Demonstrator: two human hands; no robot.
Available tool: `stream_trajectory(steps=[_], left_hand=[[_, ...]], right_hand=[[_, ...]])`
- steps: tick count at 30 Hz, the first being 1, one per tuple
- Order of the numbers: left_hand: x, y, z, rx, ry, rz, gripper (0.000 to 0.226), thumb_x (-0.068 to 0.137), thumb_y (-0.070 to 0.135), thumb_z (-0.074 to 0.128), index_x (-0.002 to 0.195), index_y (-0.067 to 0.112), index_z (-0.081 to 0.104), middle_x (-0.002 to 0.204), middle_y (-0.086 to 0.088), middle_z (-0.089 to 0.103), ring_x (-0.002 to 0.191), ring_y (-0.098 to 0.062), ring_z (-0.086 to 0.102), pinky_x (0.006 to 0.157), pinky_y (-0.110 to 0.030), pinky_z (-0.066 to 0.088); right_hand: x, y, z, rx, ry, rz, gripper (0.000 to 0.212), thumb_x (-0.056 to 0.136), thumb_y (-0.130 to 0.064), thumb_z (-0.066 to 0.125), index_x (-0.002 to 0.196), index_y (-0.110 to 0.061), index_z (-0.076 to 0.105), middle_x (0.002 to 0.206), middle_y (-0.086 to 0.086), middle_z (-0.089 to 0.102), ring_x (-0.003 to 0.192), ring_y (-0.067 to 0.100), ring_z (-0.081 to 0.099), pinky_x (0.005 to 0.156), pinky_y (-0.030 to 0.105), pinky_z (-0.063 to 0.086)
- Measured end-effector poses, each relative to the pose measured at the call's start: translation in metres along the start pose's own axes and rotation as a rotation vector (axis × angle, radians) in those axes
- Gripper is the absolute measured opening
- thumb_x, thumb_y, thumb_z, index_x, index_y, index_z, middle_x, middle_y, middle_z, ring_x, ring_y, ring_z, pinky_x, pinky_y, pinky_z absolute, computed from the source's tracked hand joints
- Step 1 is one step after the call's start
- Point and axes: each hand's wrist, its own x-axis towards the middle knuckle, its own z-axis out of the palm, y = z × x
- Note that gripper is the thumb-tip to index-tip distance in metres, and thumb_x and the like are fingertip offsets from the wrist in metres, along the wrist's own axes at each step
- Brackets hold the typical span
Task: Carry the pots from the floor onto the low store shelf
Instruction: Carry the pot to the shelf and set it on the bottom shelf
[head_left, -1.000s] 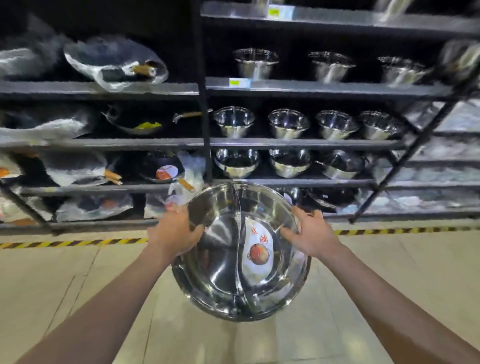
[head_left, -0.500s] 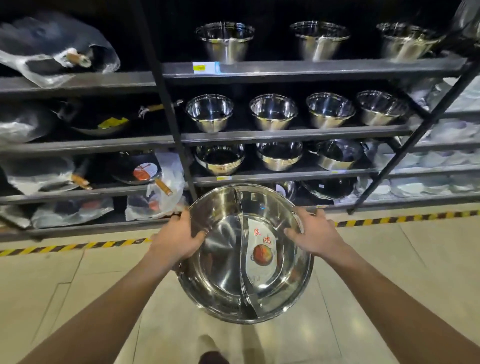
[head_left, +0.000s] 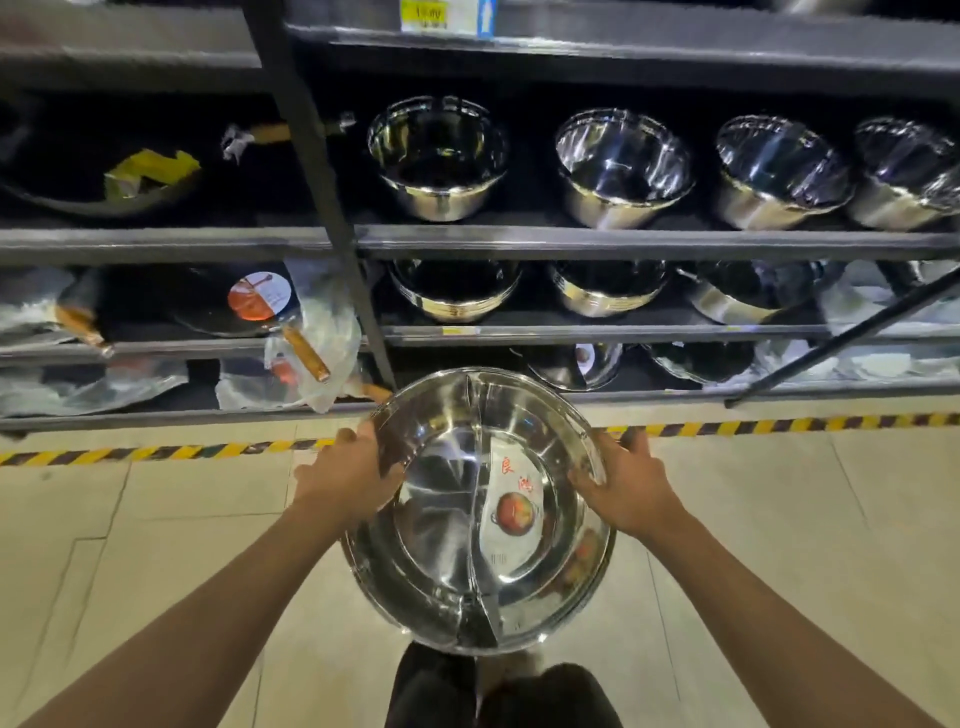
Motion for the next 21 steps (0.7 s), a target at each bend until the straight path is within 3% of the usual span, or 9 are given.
stream_trajectory(steps=[7, 14, 17, 21], left_hand=[[0.086, 0.002, 0.066, -0.026, -0.134, -0.092, 0.071, 0.088, 0.057, 0.056, 0.141, 0.015, 0.033, 0.126, -0.016, 0.052, 0.113, -0.04, 0.058, 0.095, -0.057, 0.049], [0.224, -0.036, 0.196, -0.083, -0.171, -0.172, 0.087, 0.074, 0.068, 0.054, 0.138, 0.013, 0.033, 0.119, -0.02, 0.053, 0.112, -0.045, 0.057, 0.094, -0.056, 0.048], [0.287, -0.05, 0.251, -0.069, -0.157, -0.153, 0.075, 0.085, 0.05, 0.064, 0.139, 0.008, 0.033, 0.123, -0.025, 0.051, 0.117, -0.048, 0.052, 0.095, -0.057, 0.047], [0.378, -0.062, 0.302, -0.062, -0.142, -0.085, 0.075, 0.089, 0.044, 0.064, 0.145, 0.005, 0.032, 0.132, -0.027, 0.048, 0.125, -0.047, 0.046, 0.101, -0.054, 0.043]], right_hand=[[0.11, 0.029, 0.052, 0.002, -0.122, 0.007, 0.069, 0.089, -0.054, 0.052, 0.152, -0.035, 0.028, 0.139, 0.017, 0.038, 0.132, 0.044, 0.036, 0.106, 0.048, 0.036], [0.254, 0.073, 0.178, -0.069, -0.17, -0.094, 0.066, 0.092, -0.05, 0.051, 0.152, -0.03, 0.031, 0.141, 0.016, 0.041, 0.131, 0.039, 0.034, 0.105, 0.046, 0.031], [0.323, 0.092, 0.231, -0.087, -0.153, -0.114, 0.065, 0.091, -0.047, 0.053, 0.151, -0.028, 0.034, 0.142, 0.018, 0.041, 0.13, 0.04, 0.036, 0.105, 0.045, 0.032], [0.419, 0.102, 0.277, -0.111, -0.1, -0.121, 0.059, 0.092, -0.05, 0.05, 0.147, -0.03, 0.04, 0.132, 0.02, 0.05, 0.126, 0.042, 0.04, 0.103, 0.046, 0.038]])
